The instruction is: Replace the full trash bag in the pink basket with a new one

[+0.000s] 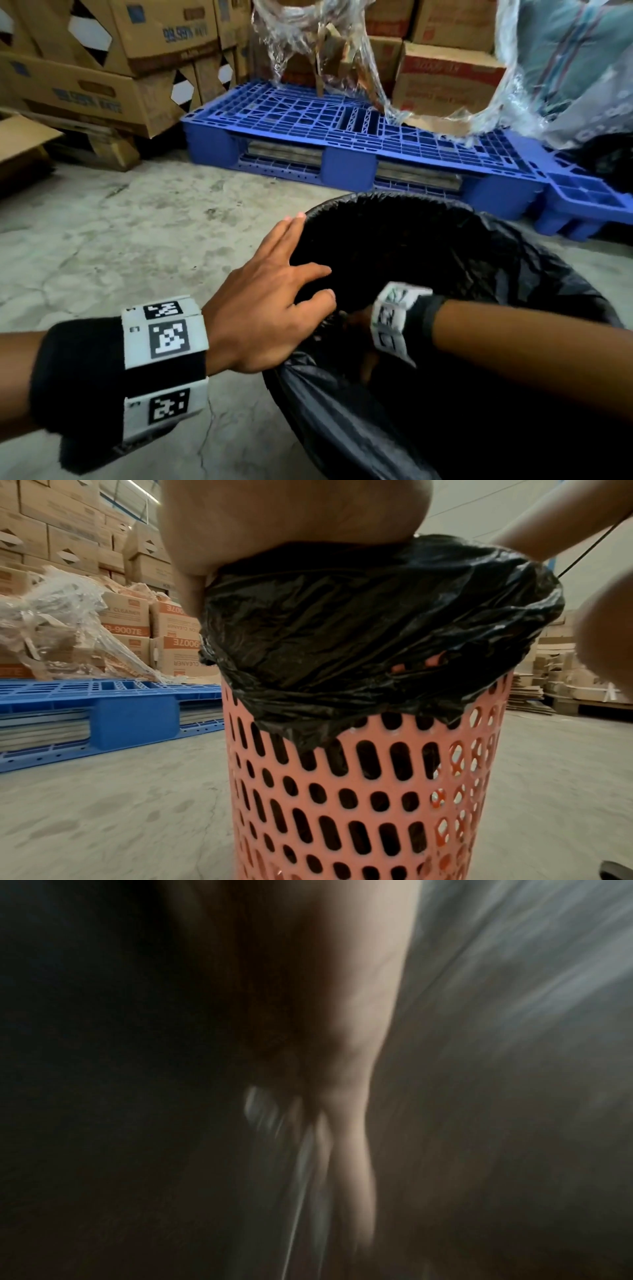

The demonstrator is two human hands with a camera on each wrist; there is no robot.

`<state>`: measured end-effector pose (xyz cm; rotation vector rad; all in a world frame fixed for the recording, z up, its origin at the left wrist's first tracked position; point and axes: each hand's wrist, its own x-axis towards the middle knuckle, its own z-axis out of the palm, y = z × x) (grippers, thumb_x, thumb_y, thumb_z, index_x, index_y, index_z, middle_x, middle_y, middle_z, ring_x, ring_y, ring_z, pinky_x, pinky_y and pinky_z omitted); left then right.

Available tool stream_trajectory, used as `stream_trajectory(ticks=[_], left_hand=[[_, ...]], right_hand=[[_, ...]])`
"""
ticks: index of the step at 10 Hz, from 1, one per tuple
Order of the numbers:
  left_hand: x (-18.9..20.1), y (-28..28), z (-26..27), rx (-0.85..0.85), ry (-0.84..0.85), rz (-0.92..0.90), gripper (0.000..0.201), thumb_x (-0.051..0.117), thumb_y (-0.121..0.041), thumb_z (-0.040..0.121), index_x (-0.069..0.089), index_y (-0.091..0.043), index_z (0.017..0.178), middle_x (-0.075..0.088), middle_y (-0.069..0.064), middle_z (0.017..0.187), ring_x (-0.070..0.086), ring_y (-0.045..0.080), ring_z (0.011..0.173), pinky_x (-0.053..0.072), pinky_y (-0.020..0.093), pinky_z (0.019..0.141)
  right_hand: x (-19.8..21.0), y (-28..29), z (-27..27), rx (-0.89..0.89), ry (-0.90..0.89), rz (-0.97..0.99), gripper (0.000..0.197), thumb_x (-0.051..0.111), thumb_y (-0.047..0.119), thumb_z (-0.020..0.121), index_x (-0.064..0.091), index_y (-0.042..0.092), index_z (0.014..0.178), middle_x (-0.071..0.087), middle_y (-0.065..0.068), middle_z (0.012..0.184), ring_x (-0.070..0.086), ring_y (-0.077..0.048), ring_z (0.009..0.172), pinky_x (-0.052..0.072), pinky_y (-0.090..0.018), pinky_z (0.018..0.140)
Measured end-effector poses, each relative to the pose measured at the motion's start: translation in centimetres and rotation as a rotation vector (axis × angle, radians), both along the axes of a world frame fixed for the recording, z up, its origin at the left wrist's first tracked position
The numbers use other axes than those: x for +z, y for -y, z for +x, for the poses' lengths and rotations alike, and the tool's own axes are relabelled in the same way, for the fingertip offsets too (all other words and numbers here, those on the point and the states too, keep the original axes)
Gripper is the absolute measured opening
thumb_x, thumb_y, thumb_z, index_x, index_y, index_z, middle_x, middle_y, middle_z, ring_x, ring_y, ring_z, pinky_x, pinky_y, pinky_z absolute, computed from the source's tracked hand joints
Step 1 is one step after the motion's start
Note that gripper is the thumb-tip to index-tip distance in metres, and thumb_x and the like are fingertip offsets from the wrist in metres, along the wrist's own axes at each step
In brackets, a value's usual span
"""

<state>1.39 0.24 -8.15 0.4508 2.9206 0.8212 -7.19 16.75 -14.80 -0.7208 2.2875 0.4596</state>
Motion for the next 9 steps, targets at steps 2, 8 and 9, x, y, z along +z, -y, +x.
stream_trajectory(ticks=[2,8,9], left_hand=[[-0.3,0.1,-0.3,-0.002,-0.035,-0.009,0.075,0.021,-0.069,0.064,0.048,-0.041,0.128,-0.007,-0.009,0.159,-0.012,0.002,0.143,0.014,0.04,0.118],[1.4,-3.2,-7.1,-0.033,-0.186,0.118,0.075,0.031,-0.063,0.079,0.013,-0.032,0.146,0.01,-0.013,0.156,0.001,-0.001,0.141,0.007,0.025,0.114],[-1.0,-1.3,-3.0,0.134,-0.345,0.391,0.061,0.028,-0.066,0.079,0.022,-0.049,0.137,0.013,-0.028,0.149,0.003,-0.023,0.132,0.009,0.024,0.112]], right_hand=[[11.8,-1.9,0.2,-0.015,0.007,-0.071,0.054,0.074,0.044,0.074,0.063,0.017,0.12,0.069,-0.003,0.116,0.063,-0.021,0.103,0.051,-0.034,0.092],[10.0,-22.7,15.0,-0.531,-0.557,-0.51,0.117,-0.016,0.096,0.041,0.012,0.048,0.144,-0.011,0.026,0.152,-0.01,0.001,0.142,-0.005,-0.035,0.119],[7.9,-23.4,17.4,-0.688,-0.627,-0.62,0.084,-0.014,0.098,0.038,0.002,0.077,0.118,-0.014,0.05,0.134,0.006,0.003,0.142,0.01,-0.032,0.116]])
